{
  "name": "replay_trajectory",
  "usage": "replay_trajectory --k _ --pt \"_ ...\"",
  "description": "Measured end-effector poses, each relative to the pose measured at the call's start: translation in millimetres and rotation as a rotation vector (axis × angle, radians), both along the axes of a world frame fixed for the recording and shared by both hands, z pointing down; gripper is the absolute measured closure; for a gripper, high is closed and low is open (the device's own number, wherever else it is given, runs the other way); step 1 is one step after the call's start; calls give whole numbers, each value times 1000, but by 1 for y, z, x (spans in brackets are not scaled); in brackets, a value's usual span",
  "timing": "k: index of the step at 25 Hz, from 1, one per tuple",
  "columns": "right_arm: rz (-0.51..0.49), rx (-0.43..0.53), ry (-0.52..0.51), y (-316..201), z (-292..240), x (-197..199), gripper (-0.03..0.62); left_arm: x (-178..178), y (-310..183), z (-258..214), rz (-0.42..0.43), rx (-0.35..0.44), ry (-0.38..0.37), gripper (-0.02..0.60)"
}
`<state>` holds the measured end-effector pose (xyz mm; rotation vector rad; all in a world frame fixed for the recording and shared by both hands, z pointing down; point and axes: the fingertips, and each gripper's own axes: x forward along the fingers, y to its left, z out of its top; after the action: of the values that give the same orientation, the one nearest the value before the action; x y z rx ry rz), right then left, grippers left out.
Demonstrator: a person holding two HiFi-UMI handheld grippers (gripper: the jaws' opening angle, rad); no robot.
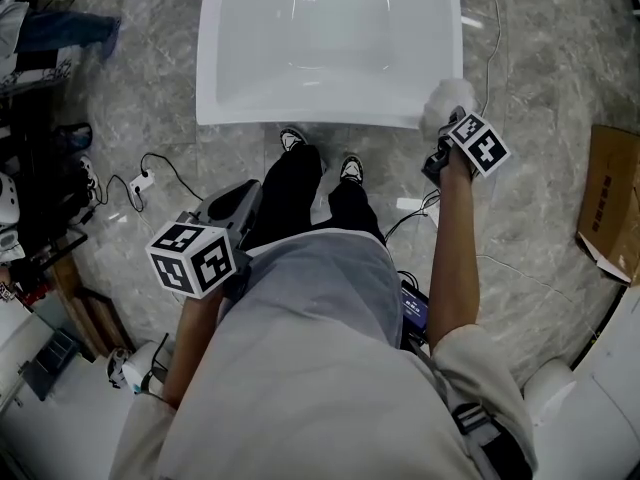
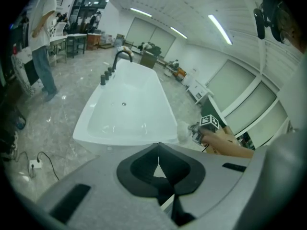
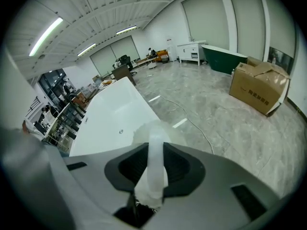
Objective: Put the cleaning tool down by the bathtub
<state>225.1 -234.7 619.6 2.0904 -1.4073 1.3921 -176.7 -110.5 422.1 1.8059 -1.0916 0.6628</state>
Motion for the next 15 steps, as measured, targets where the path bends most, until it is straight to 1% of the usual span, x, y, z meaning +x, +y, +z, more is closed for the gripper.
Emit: replay_trajectory --k 3,8,10,15 --pt "21 -9 -4 -6 9 2 514 -1 -3 1 59 23 -81 575" --pt "47 -32 -7 -8 21 11 514 5 -2 4 142 44 -147 575" --pt "55 -41 -9 -8 24 14 514 6 -2 4 153 39 -142 575" --pt "75 -61 -9 -8 31 16 514 5 -6 6 111 5 -89 575"
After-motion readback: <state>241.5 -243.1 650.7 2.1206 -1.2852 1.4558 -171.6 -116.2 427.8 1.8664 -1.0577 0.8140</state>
